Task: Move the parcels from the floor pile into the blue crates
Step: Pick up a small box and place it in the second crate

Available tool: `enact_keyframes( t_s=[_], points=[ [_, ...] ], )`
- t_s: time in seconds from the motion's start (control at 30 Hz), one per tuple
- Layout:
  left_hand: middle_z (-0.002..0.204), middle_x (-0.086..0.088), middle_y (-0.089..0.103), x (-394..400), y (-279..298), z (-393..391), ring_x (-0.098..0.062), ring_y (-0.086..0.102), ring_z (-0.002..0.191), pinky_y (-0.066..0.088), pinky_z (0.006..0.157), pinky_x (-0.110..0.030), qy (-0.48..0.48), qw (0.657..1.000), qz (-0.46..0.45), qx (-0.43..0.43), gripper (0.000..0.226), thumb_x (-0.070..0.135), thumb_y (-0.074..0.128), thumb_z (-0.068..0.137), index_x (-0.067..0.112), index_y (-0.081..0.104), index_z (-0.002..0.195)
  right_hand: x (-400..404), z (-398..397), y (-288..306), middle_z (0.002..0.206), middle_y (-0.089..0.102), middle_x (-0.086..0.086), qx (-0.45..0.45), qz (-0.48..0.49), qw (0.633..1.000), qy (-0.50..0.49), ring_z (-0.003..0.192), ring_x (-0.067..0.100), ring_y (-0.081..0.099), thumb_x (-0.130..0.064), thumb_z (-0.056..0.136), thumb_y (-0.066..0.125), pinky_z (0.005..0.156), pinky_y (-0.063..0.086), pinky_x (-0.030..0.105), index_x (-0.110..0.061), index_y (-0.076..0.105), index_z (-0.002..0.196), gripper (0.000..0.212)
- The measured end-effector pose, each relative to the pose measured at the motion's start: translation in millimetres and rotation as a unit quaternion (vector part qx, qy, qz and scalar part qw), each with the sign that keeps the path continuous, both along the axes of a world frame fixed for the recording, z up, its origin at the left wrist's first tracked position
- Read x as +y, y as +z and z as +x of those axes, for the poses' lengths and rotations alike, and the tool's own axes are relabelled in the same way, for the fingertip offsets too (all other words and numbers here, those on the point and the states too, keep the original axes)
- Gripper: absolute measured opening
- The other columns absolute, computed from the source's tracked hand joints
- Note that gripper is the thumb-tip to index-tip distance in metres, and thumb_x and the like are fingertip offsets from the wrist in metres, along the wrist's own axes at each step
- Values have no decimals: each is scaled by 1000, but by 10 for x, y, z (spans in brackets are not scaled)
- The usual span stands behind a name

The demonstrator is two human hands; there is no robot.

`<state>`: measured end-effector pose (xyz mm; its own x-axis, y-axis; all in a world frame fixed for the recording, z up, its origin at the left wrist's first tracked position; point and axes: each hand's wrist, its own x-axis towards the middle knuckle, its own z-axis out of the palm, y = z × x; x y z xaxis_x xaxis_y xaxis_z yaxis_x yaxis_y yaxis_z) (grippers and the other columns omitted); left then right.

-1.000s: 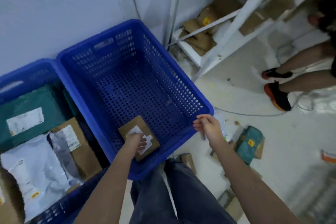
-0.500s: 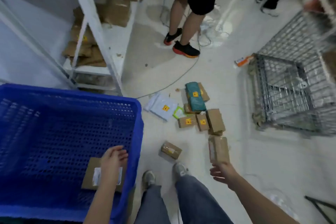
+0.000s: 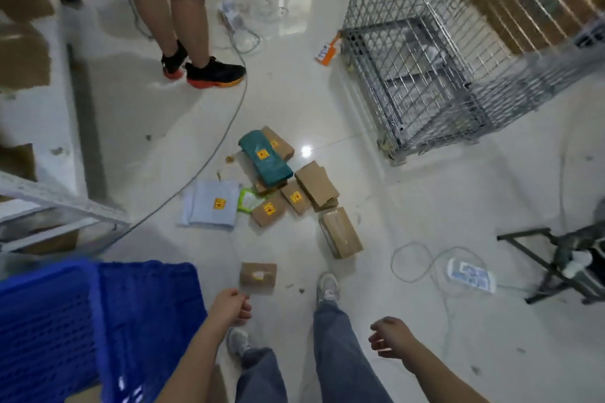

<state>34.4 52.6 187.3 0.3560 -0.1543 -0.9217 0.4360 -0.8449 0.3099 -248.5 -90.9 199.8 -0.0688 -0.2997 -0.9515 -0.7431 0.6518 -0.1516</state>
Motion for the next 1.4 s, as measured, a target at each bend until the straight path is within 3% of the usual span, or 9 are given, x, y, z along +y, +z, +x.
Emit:
enact_keyframes(
  t_s=[0.23, 0.4, 0.5, 0.7, 0.83, 0.93, 1.1, 1.27, 1.4],
  points=[
    [63, -15, 50, -1072, -578, -817, -23, 48, 54, 41, 51, -27, -82, 991, 72, 77, 22, 2, 42, 94, 2, 50, 73, -867, -225, -406, 67, 57, 13, -14, 9, 1000, -26, 56, 21, 51, -5, 91, 46, 54, 41, 25, -5, 50, 83, 9],
    [70, -26, 53, -1698, -1168, -1020, -26, 49, 63, 44, 59, -36, -173, 983, 50, 49, 22, 3, 41, 91, 3, 47, 70, -1453, -147, -1047, 70, 56, 12, -11, -10, 1000, -3, 59, 19, 50, -6, 91, 46, 57, 41, 26, -4, 50, 87, 7],
    [65, -16, 48, -2020, -1686, -1017, -25, 49, 63, 43, 62, -37, -173, 983, 36, 38, 28, 2, 40, 91, 9, 43, 63, -1709, -60, -1641, 83, 59, 16, -8, -50, 998, 34, 69, 21, 52, -11, 93, 45, 66, 41, 29, -3, 52, 85, 13],
    [81, -11, 55, -2417, -2915, -1025, -20, 53, 64, 46, 60, -28, -209, 975, 43, 68, 8, 13, 46, 93, 10, 48, 86, -2075, 42, -2954, 118, 61, 13, -9, -123, 988, 98, 102, 25, 56, -22, 91, 50, 83, 39, 27, -7, 56, 115, 29],
    [107, -16, 51, -2556, -3625, -990, -25, 55, 87, 42, 73, -28, -323, 943, 52, 64, 43, 21, 51, 91, 2, 37, 128, -2234, 83, -3730, 138, 50, 9, -24, -128, 986, 108, 125, 24, 48, -30, 88, 55, 97, 36, 30, -11, 47, 133, 49],
    [116, -18, 50, -2745, -4005, -973, -21, 54, 74, 46, 62, -28, -236, 966, 39, 99, 56, 17, 53, 92, 2, 28, 139, -2298, 29, -4263, 143, 44, 11, 18, -141, 983, 113, 129, 28, 44, -32, 90, 49, 99, 35, 33, -10, 38, 139, 56],
    [137, -18, 41, -2988, -4427, -1062, -28, 54, 92, 52, 69, -31, -207, 969, 37, 127, 72, 21, 57, 92, 11, 15, 149, -2311, 14, -4873, 148, 37, 12, 40, -130, 984, 115, 135, 30, 37, -36, 91, 46, 105, 32, 36, -10, 32, 144, 60],
    [126, -5, 43, -3056, -4670, -1149, -28, 57, 108, 52, 82, -31, -181, 978, 17, 101, 76, 31, 61, 88, 10, 17, 146, -2137, 172, -4937, 134, 53, 7, -39, -142, 988, 50, 119, 27, 52, -35, 90, 44, 102, 42, 39, -19, 46, 135, 48],
    [134, -11, 52, -3105, -4684, -1116, -30, 57, 113, 50, 92, -43, -129, 987, 33, 90, 96, 51, 72, 73, 8, 24, 144, -1909, 361, -4772, 136, 53, 4, -71, -179, 980, 48, 121, 24, 51, -37, 89, 48, 104, 41, 43, -23, 44, 137, 51]
  ],
)
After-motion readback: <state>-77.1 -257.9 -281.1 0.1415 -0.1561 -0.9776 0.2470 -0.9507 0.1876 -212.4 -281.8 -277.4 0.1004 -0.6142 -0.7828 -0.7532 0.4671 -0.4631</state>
